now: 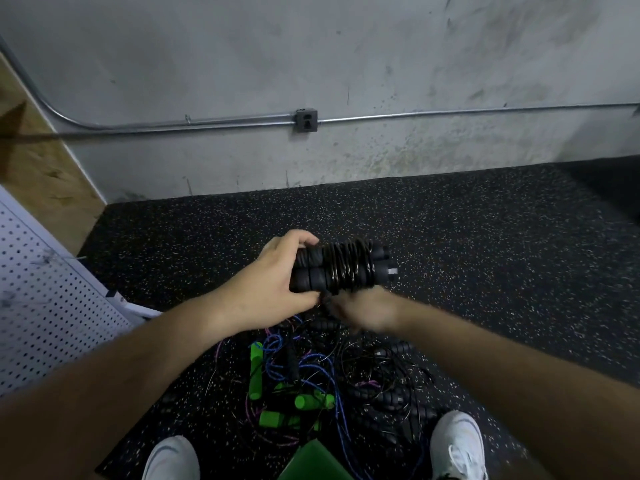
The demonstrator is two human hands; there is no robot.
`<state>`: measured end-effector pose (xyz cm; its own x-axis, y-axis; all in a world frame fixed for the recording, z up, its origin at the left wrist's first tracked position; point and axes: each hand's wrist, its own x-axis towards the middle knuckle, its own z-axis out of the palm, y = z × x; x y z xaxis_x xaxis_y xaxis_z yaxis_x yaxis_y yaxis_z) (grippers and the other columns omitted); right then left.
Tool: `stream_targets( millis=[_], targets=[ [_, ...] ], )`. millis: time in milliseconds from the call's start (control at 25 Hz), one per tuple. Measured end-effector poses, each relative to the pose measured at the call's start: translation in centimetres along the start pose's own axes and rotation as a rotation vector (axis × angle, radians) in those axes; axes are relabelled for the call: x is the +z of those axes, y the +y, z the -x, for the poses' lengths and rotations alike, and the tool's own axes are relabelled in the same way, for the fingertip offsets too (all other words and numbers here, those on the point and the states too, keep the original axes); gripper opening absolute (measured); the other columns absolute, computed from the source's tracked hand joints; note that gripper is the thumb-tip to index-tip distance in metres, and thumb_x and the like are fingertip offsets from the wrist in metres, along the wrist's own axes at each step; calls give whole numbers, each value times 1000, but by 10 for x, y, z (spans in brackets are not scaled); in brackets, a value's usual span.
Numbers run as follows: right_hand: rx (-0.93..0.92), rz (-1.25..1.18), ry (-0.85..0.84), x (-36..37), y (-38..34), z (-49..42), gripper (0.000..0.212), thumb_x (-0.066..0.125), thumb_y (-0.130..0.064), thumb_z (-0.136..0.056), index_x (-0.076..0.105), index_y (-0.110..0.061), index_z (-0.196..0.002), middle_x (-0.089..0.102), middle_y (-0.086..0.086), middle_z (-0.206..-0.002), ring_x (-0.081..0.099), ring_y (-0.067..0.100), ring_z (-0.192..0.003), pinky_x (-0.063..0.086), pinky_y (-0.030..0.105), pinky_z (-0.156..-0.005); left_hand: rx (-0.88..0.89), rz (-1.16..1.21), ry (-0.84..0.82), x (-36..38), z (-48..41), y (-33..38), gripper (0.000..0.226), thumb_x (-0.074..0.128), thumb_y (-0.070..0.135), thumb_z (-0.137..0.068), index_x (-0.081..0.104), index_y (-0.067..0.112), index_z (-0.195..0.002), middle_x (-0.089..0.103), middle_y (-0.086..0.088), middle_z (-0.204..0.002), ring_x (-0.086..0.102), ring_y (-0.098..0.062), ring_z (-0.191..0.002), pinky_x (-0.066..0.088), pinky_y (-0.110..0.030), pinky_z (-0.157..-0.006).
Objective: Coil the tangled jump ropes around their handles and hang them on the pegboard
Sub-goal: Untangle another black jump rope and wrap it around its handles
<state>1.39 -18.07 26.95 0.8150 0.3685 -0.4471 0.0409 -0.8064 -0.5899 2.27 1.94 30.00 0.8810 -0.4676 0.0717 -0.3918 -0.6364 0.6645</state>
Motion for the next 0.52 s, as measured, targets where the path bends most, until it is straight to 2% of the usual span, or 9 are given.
stream_targets(
  millis=[80,160,240,280,320,400,520],
  targets=[
    [-106,150,16,29,-14,-1,34,37,-41,-107,54,-13,-104,53,4,-74,56,18,-59,44,24,-49,20,-180,85,1,-7,-7,66,71,22,-84,37,24,-140,39,10,-123,35,-8,-122,33,-28,-110],
    [-128,150,-52,42,-37,4,25,47,-30,-105,52,-6,-110,57,13,-84,57,23,-64,44,24,-49,34,-382,71,0,-13,-22,68,68,21,-84,38,17,-144,36,8,-118,32,-12,-116,34,-34,-111],
    [-45,107,-132,42,-54,11,17,45,-17,-104,53,-5,-97,64,21,-88,59,25,-67,49,29,-60,2,-479,26,-1,-16,-35,69,67,21,-84,38,15,-146,36,7,-114,32,-14,-111,36,-38,-110],
    [-7,41,-188,39,-62,19,22,39,-12,-105,53,-4,-90,68,21,-84,63,28,-67,52,32,-62,-4,-492,16,0,-15,-40,68,67,21,-84,39,15,-146,38,5,-114,33,-14,-110,37,-39,-109],
    [-7,88,-232,32,-71,30,25,37,-10,-105,55,-1,-90,71,19,-82,68,30,-69,55,34,-64,6,-501,4,2,-14,-42,67,68,21,-84,41,16,-144,39,5,-114,33,-14,-109,38,-39,-107],
    [-52,331,-124,12,-84,46,25,44,-18,-104,62,-2,-98,72,9,-82,70,26,-75,57,32,-66,58,-532,-33,5,-12,-43,67,73,25,-84,41,17,-142,40,5,-116,32,-13,-107,39,-36,-104],
    [-174,642,236,-27,-83,53,29,45,-42,-103,62,-19,-97,59,-5,-85,60,21,-85,50,30,-72,107,-508,-80,8,-8,-38,63,73,25,-83,43,18,-138,39,5,-115,31,-12,-107,39,-37,-102]
  ],
)
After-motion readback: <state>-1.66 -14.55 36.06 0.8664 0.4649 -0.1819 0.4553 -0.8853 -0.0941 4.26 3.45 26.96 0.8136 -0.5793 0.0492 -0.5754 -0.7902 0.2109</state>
